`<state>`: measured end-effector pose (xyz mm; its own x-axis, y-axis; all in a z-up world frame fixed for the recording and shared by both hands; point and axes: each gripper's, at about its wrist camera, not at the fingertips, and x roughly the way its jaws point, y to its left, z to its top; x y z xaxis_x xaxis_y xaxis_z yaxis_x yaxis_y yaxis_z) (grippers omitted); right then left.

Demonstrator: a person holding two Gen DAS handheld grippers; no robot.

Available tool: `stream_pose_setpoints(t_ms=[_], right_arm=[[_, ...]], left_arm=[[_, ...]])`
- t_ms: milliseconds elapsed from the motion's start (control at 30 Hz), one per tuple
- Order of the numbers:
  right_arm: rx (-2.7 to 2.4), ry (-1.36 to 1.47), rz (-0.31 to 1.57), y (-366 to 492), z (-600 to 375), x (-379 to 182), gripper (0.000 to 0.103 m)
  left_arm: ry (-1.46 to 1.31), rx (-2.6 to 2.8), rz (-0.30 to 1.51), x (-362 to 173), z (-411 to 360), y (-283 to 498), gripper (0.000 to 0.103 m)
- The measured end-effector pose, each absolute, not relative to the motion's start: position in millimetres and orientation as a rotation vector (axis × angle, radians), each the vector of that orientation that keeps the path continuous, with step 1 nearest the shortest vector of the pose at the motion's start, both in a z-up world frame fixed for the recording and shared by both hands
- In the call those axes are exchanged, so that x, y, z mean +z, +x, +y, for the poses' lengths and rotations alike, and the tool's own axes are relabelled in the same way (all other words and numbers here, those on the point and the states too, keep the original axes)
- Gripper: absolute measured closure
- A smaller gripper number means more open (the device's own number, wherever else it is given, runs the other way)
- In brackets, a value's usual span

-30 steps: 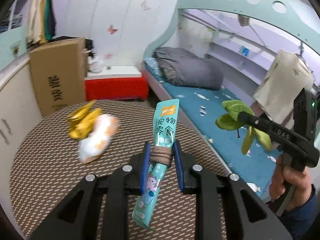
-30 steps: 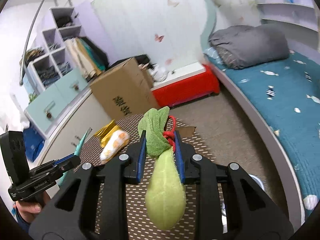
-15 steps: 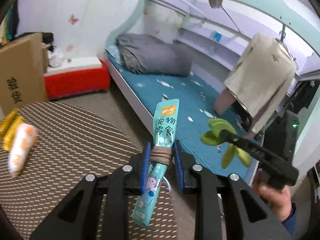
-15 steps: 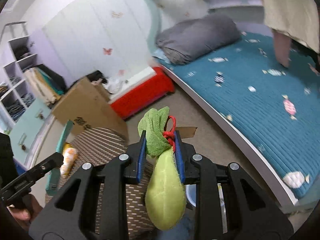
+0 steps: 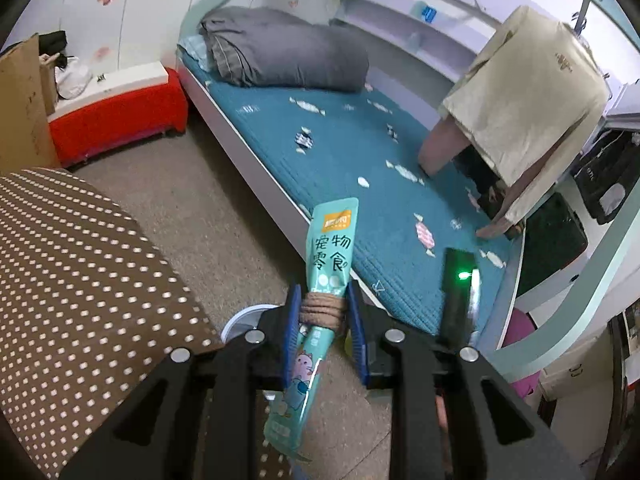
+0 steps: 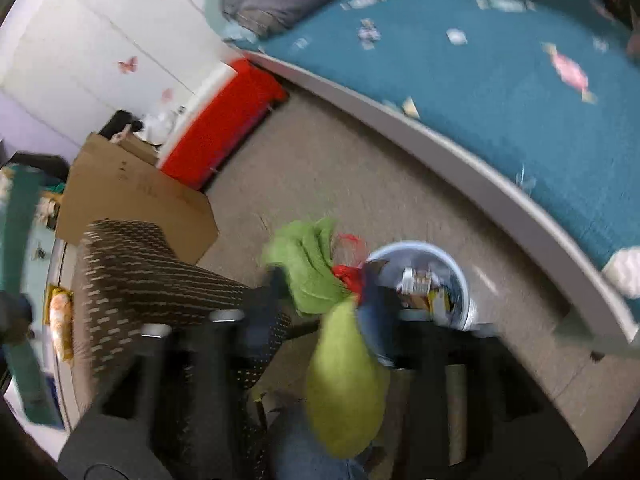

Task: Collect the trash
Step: 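Open the left tool over the bin while the right drops the green plush, then move both open tools back over the table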

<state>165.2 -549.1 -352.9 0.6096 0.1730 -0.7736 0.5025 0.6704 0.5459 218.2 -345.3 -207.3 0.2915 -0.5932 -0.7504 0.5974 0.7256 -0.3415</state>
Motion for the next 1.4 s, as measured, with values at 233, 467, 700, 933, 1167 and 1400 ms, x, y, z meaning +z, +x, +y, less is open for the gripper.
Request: stream_pose_setpoints(t_ms=[233,467,700,933,1167,1400], right_arm=[[-0.273,0.923,0.845,142.0,-575.6,-351.7,0.031],[-0.290,0.882,0.757,124.3,-585.3,-310.4,0.022],[-0.265,0.852,0.714,119.7,-568.4,-282.6,0.011],[-0.285,0.789,0.692,117.3,-545.4,-250.1,0.006],[-0.255,0.714,0.654,112.2,-511.5,-209.7,0.006],[-0.218,0.658,0.638,112.4,-476.0,-180.0,0.006]], left_arm=[[0.050,-0.792,1.079,-244.5,-373.6,231.5,0.080],[0.064,-0.826,1.166,-275.6,-390.9,240.9,0.047],[0.102,-0.824,1.043,-244.1,-384.7,226.5,0.013],[0.099,-0.814,0.946,-208.8,-359.0,205.5,0.011],[0.093,-0.801,0.856,-172.6,-325.5,185.9,0.010],[0.059,-0.767,0.785,-143.0,-282.4,175.5,0.009]])
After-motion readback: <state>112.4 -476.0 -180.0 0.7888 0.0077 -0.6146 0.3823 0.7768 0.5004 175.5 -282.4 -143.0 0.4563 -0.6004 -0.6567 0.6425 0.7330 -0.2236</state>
